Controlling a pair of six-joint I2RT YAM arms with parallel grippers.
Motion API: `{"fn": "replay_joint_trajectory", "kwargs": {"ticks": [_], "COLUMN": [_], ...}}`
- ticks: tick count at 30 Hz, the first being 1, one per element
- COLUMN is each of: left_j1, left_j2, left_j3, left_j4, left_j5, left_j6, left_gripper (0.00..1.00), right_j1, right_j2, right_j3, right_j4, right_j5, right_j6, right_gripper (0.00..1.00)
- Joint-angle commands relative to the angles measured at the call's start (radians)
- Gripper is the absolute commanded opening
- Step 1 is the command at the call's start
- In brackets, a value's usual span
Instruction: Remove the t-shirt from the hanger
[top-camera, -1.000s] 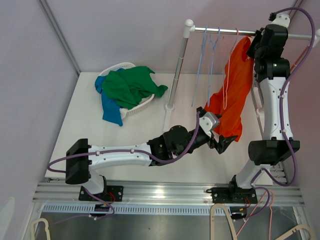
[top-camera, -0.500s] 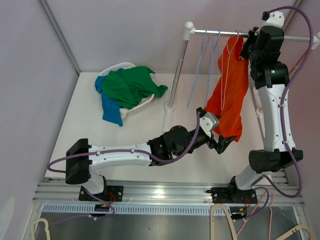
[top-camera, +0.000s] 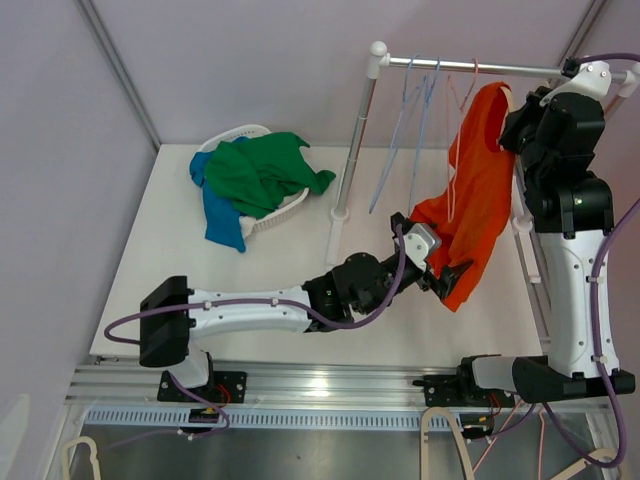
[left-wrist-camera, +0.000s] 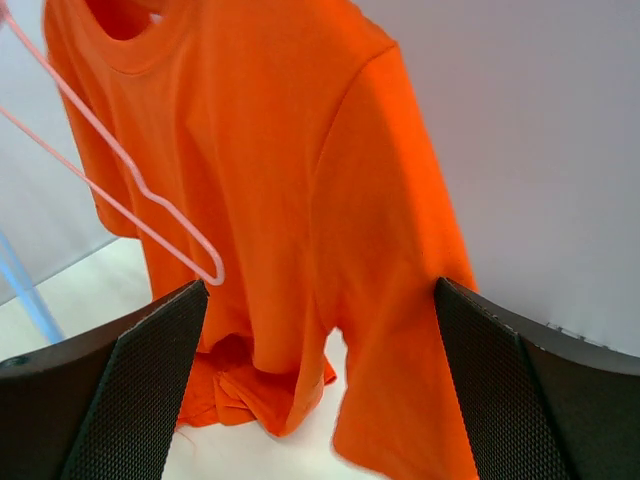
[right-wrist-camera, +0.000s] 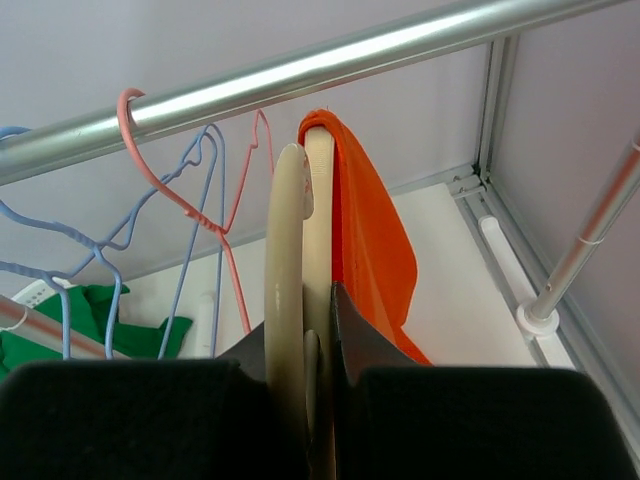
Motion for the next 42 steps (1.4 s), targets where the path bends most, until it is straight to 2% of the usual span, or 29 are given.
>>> {"fn": "replay_joint_trajectory", "kwargs": {"ticks": [1,6,8,10,11,12,13,15,16,20,25,28,31,32,35,36,39,41,42], "left_j1": [-0.008,-0.015,-0.021,-0.022,-0.022,-0.022,-0.022,-0.022,-0.022,-0.022,-0.025,-0.036,-0.047,-0.048,-0.057,-0.071,-0.1,-0.123,-0.128], "left_j2": [0.054,0.06,0.058,0.069,0.081,0.107,0.121,0.159,0.17,0.153,0.083,0.046,-0.032,-0.066,-0.092,-0.087,-0.046,0.001,0.015], "left_j3": [0.032,0.021,-0.016,0.015,0.033,0.053,0.125,0.185,0.204,0.222,0.141,0.066,-0.035,-0.045,-0.033,0.002,0.055,0.064,0.057], "left_j4": [0.104,0.14,0.193,0.181,0.129,0.096,0.037,-0.006,-0.032,-0.07,-0.086,-0.068,0.023,0.053,0.066,0.06,0.087,0.048,0.02], "left_j5": [-0.02,0.178,0.22,0.243,0.246,0.259,0.261,0.244,0.241,0.284,0.324,0.422,0.648,0.831,1.15,1.351,1.668,1.831,1.861], "left_j6": [0.068,0.025,0.017,0.017,0.016,0.029,0.033,0.036,0.037,0.048,-0.003,-0.02,-0.075,-0.092,-0.197,-0.267,-0.436,-0.487,-0.487], "left_gripper": [1.0,0.99,1.0,0.98,0.9,0.76,0.41,0.06,0.01,0.01,0.01,0.01,0.01,0.01,0.01,0.01,0.01,0.01,0.0], "right_j1": [0.012,0.017,0.018,0.018,0.02,0.02,0.021,0.023,0.025,0.023,0.025,0.025,0.022,0.02,0.009,0.003,-0.002,-0.006,-0.006], "right_j2": [-0.012,0.002,0.005,0.006,0.006,0.005,0.003,0.0,-0.003,0.003,0.016,0.034,0.068,0.077,0.095,0.097,0.103,0.111,0.111], "right_j3": [0.033,0.083,0.097,0.106,0.108,0.108,0.108,0.111,0.111,0.123,0.139,0.157,0.183,0.188,0.183,0.177,0.182,0.194,0.198], "right_j4": [0.007,-0.041,-0.051,-0.056,-0.058,-0.058,-0.059,-0.061,-0.061,-0.073,-0.062,-0.05,-0.055,-0.059,-0.059,-0.055,-0.051,-0.056,-0.058], "right_j5": [-0.003,-0.006,-0.008,-0.011,-0.017,-0.018,-0.022,-0.028,-0.029,-0.017,0.004,0.029,0.063,0.063,0.063,0.061,0.048,0.046,0.046], "right_j6": [0.055,0.052,0.049,0.05,0.053,0.055,0.059,0.062,0.061,0.052,0.03,0.006,-0.016,-0.016,-0.017,-0.016,-0.014,-0.019,-0.02], "right_gripper": [0.0,0.0,0.0,0.0,0.0,0.0,0.0,0.0,0.0,0.0,0.0,0.0,0.0,0.0,0.0,0.0,0.0,0.0,0.0]}}
